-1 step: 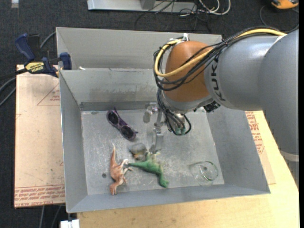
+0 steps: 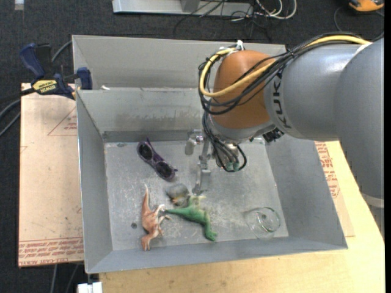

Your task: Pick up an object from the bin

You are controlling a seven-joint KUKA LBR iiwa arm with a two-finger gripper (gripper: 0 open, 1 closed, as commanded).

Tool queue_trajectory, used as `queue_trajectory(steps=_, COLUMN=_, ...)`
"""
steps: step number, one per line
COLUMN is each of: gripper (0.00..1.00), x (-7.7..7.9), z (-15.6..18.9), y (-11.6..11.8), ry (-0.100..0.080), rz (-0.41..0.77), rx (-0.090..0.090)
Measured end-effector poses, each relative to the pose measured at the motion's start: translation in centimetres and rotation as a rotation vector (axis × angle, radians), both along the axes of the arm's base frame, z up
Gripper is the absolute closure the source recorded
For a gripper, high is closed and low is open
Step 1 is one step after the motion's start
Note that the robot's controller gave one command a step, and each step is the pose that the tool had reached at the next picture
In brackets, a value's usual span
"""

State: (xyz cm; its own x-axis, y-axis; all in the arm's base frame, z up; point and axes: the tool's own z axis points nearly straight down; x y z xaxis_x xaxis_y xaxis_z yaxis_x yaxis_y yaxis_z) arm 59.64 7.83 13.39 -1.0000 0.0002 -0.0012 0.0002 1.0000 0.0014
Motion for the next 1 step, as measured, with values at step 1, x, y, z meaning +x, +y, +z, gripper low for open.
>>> queue_trajectory(steps=1, gripper=0.0, x=-4.74, z=-6.09, y=-0.82, ry=0.003, rz=0.061, rx=0.003)
